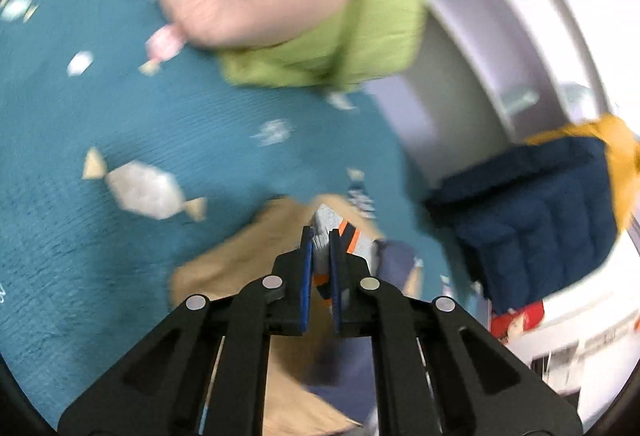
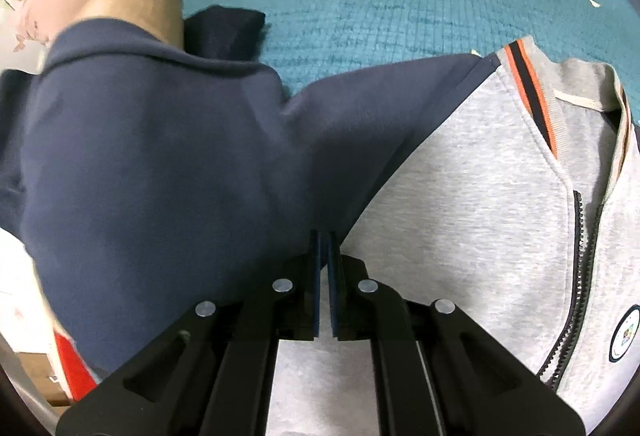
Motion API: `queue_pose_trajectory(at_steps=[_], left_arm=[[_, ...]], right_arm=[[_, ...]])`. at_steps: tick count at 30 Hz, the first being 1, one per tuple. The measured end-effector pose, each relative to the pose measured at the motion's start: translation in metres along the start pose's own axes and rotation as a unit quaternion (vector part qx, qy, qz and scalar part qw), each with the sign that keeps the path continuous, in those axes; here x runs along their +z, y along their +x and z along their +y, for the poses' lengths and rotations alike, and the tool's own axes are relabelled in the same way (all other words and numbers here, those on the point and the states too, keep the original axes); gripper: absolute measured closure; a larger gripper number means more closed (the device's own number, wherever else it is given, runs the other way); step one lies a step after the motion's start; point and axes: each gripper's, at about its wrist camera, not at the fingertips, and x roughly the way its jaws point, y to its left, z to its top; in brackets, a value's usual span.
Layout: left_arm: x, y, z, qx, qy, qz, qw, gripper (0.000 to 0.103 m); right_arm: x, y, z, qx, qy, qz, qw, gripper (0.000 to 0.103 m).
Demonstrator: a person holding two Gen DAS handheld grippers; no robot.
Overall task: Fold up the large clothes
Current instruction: 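Move the left gripper to the navy sleeve cuff while the right gripper presses the jacket shoulder, then close the left gripper on the orange-striped grey cuff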
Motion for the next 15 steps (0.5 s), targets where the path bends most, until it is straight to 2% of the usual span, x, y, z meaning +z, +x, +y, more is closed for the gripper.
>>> queue_pose_trajectory(at_steps=[2,5,7,9,10,11,12,13,15], left_arm=[[-0.003,-0.007,-0.037,-0.019,0.038,-0.008,0.999,0.097],[-0.013,-0.011,-0.093,-0.053,0.096,0.0,0.994,0.097],[-0.022,-0.006,-0.118,-0.028,0.133,-0.005,0.9907,0.097],[-0.027,0.005,-0.12,0.01,0.135,0.004,0.9908,0.097],[-0.029,0.007,-0.117,0.02,0.131,0.004,0.9912,0.096],[-0.031,0.009,-0.11,0.03,0.128,0.0,0.9913,0.092],[-0.03,0.012,-0.099,0.038,0.121,-0.002,0.9919,0.072],[-0.031,0.018,-0.085,0.054,0.104,0.001,0.9931,0.045],[-0.034,0.029,-0.056,0.069,0.067,0.013,0.9953,0.044]], right_arm=[[0.0,-0.006,-0.004,0.005,0.006,-0.008,1.0,0.1],[0.0,-0.012,-0.011,0.019,0.016,-0.014,1.0,0.1],[0.0,-0.01,-0.014,0.025,0.014,-0.005,1.0,0.099],[-0.003,-0.007,-0.017,0.016,0.019,0.005,1.0,0.099],[-0.005,-0.007,-0.019,0.026,0.022,0.007,0.999,0.099],[-0.007,-0.006,-0.02,0.036,0.022,0.007,0.999,0.096],[-0.008,-0.006,-0.02,0.037,0.021,0.009,0.999,0.096],[-0.01,-0.003,-0.02,0.029,0.016,0.012,0.999,0.096],[-0.013,-0.001,-0.02,0.024,0.01,0.017,1.0,0.096]])
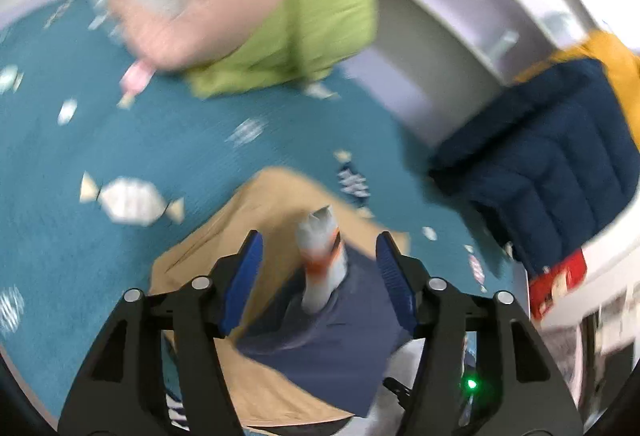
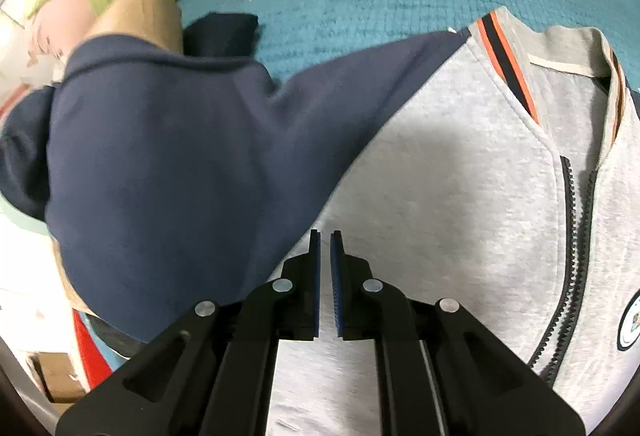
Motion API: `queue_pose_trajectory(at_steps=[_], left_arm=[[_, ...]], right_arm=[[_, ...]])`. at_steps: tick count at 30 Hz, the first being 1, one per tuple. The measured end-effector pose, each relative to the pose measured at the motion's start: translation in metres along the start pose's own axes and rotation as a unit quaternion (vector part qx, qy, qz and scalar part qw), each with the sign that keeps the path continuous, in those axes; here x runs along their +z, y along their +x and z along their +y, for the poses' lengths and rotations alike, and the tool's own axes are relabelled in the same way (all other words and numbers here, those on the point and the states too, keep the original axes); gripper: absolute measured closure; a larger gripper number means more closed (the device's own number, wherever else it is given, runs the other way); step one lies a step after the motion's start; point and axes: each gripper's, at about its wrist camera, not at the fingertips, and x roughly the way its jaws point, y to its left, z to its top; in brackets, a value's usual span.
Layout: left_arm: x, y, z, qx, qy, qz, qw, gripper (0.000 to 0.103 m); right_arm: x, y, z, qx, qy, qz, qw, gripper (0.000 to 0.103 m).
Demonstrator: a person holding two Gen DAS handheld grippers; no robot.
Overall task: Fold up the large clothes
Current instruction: 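Close the left gripper on the orange-striped grey cuff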
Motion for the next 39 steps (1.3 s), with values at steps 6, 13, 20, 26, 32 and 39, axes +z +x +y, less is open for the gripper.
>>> queue_pose_trajectory(at_steps=[6,13,20,26,32,39], left_arm=[[-0.027,0.047,0.056,-0.038,-0.075,0.08,0.9932,0.038],[-0.021,0.074,0.109,-0.106,-0.19,0.075,0.9732,0.021],[-0.014,0.062,0.144,-0.101,-0.234,0.071,0.9643,0.019],[-0.005,0.102,0.162,-0.175,-0.254,0.136,0.9416,0.014],[0.014,0.111,0.146,-0.264,-0.232,0.145,0.9249,0.056],[0.019,0.061,0.098,-0.184,-0.135,0.079,0.9703,0.079]], right_arm=[[-0.002,0.013,0.002,-0.003,-0.002,0.012,1.0,0.096],[-0.002,0.013,0.008,-0.008,-0.014,0.015,1.0,0.096],[-0.006,0.015,0.01,-0.01,-0.02,0.02,1.0,0.096],[-0.003,0.02,0.015,-0.012,-0.025,0.022,0.999,0.096],[-0.003,0.023,0.021,-0.02,-0.037,0.023,0.999,0.096],[-0.003,0.023,0.021,-0.019,-0.035,0.016,0.999,0.097]])
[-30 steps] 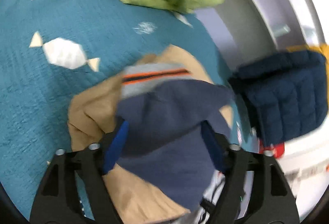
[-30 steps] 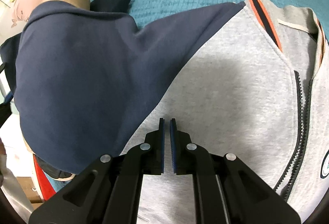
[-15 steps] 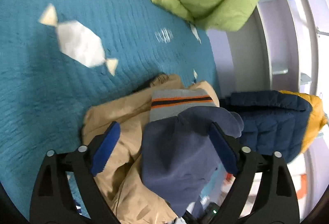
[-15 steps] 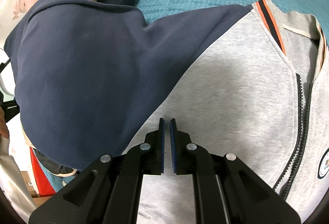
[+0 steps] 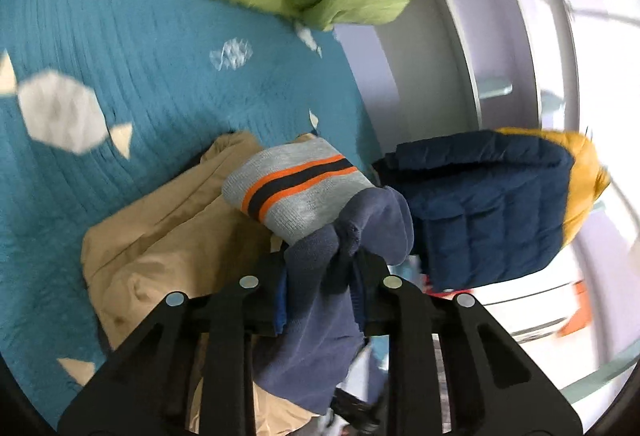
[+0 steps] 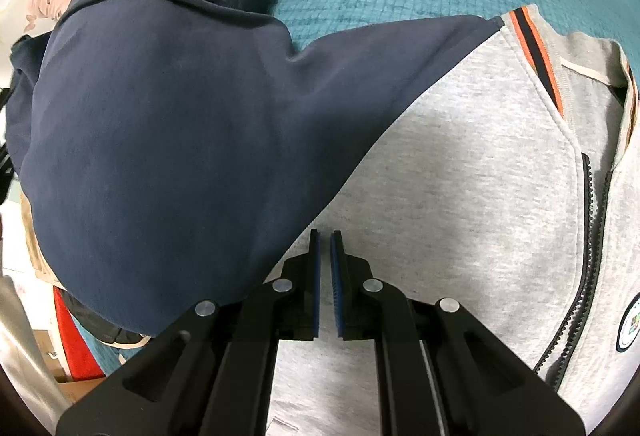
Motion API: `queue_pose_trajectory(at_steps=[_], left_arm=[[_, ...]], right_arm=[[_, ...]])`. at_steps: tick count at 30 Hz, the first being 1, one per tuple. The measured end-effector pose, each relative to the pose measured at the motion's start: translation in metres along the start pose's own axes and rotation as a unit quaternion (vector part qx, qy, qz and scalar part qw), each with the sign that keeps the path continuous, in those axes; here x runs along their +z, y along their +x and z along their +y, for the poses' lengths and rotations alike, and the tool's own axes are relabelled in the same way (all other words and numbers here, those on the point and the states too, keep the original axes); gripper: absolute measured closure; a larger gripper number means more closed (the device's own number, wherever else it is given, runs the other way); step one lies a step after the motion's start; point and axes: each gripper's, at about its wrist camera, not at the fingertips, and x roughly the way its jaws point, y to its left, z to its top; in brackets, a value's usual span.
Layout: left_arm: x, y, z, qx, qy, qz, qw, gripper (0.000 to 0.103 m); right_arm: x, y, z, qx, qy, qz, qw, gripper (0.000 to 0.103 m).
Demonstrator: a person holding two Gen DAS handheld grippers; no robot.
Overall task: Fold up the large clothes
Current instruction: 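Close the left gripper on the orange-striped grey cuff, then carry the cuff with the left gripper across the jacket body toward the right gripper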
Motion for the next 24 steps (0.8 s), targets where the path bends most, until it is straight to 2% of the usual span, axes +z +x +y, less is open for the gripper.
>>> queue_pose_trajectory(at_steps=[2,4,6,8,9,12,14,15,16,19,22,24], left_arm=[[-0.009,-0.013,-0.024,0.041,0.038,-0.029,0.998,0.08],[-0.019,-0.022,-0.046,0.088,0.079,-0.06,0.9911,0.08],[-0.035,-0.037,-0.073,0.143,0.126,-0.104,0.9762,0.08],[-0.046,-0.044,-0.094,0.184,0.156,-0.13,0.9615,0.08],[-0.052,-0.048,-0.104,0.186,0.166,-0.14,0.9582,0.08],[-0.069,-0.046,-0.13,0.172,0.198,-0.135,0.9555,0.082],[-0.082,-0.04,-0.146,0.187,0.221,-0.14,0.947,0.082],[-0.092,-0.032,-0.158,0.201,0.238,-0.146,0.939,0.082],[-0.1,-0.027,-0.165,0.207,0.253,-0.145,0.9341,0.082],[-0.121,-0.008,-0.186,0.202,0.281,-0.128,0.9294,0.082],[-0.15,0.022,-0.206,0.22,0.331,-0.113,0.9106,0.082],[-0.17,0.045,-0.217,0.209,0.354,-0.086,0.9077,0.082]], right_arm=[[-0.002,-0.001,-0.003,0.019,0.002,-0.002,1.0,0.099],[-0.003,0.001,-0.007,0.041,0.011,-0.006,0.999,0.1],[-0.002,0.001,-0.012,0.062,0.026,-0.011,0.998,0.1],[0.0,0.0,-0.015,0.107,0.035,-0.019,0.993,0.101],[0.002,0.003,-0.014,0.107,0.034,-0.015,0.994,0.101],[0.008,0.027,-0.022,0.127,0.058,0.007,0.99,0.103],[0.01,0.035,-0.038,0.169,0.107,0.013,0.98,0.103],[0.01,0.035,-0.042,0.181,0.122,0.016,0.976,0.103],[0.008,0.031,-0.043,0.182,0.122,0.011,0.976,0.103],[0.002,0.013,-0.04,0.163,0.099,-0.012,0.982,0.103],[-0.004,-0.015,-0.05,0.174,0.105,-0.047,0.978,0.103],[-0.01,-0.034,-0.06,0.17,0.108,-0.07,0.977,0.103]])
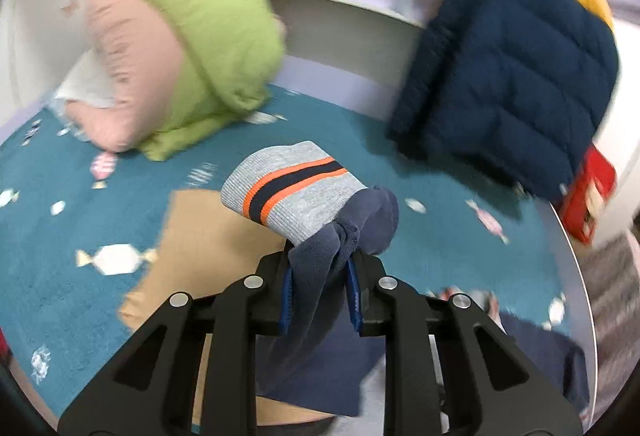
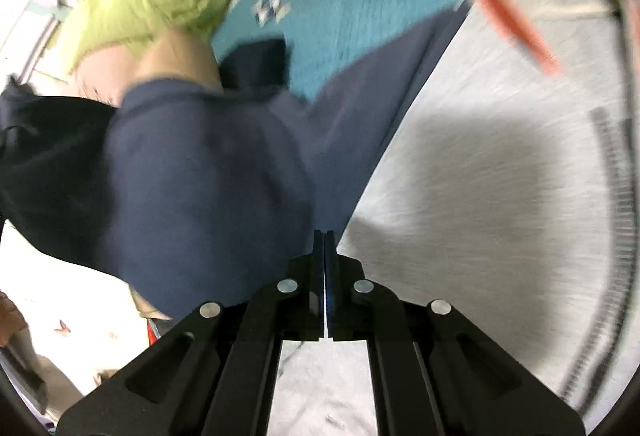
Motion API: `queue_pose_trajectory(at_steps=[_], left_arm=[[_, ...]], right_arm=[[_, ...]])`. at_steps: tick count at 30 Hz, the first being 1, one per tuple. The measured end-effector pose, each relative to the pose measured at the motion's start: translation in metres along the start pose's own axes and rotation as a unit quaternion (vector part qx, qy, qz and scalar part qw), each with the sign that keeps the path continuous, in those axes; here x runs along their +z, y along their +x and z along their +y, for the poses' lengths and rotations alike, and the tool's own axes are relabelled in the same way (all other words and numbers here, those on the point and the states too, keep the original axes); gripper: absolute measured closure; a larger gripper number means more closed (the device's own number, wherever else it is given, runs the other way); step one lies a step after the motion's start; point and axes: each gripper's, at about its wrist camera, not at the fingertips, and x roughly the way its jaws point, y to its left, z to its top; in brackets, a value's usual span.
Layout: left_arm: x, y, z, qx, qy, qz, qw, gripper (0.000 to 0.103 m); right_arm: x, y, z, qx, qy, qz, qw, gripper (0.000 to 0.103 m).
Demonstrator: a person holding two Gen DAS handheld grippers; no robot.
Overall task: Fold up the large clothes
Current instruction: 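Carry the cuff with the left gripper across the jacket body toward the right gripper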
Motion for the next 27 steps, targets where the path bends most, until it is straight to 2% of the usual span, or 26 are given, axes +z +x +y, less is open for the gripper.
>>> queue_pose_trajectory(at_steps=[1,7,11,14,19,23,24,26,27], left_arm=[[-0.005,0.007,-0.016,-0.017,0.012,0.013,0.9997,0.082],[-0.041,0.038,-0.099,-0.064,0.076,0.056,0.9934,0.082],[-0.078,0.064,-0.156,-0.078,0.121,0.089,0.9856,0.082],[-0.121,0.088,-0.205,-0.085,0.164,0.124,0.9748,0.082],[-0.186,0.112,-0.265,-0.098,0.216,0.169,0.9566,0.082],[-0.223,0.127,-0.306,-0.105,0.234,0.189,0.9477,0.082],[-0.232,0.129,-0.315,-0.115,0.234,0.199,0.9448,0.081],[-0.25,0.135,-0.331,-0.13,0.24,0.223,0.936,0.065],[-0.254,0.135,-0.334,-0.134,0.244,0.23,0.9325,0.049]], right_arm=[[-0.001,-0.015,-0.003,-0.002,0.0,-0.015,1.0,0.103],[-0.017,-0.098,-0.035,-0.035,0.022,-0.104,0.994,0.102],[-0.034,-0.145,-0.066,-0.071,0.049,-0.151,0.985,0.102],[-0.052,-0.175,-0.089,-0.097,0.071,-0.175,0.977,0.102],[-0.07,-0.214,-0.127,-0.129,0.123,-0.204,0.963,0.102],[-0.082,-0.23,-0.157,-0.138,0.159,-0.21,0.955,0.102],[-0.084,-0.233,-0.161,-0.141,0.163,-0.21,0.954,0.102],[-0.088,-0.241,-0.173,-0.143,0.177,-0.211,0.951,0.098],[-0.089,-0.244,-0.176,-0.147,0.183,-0.208,0.949,0.098]])
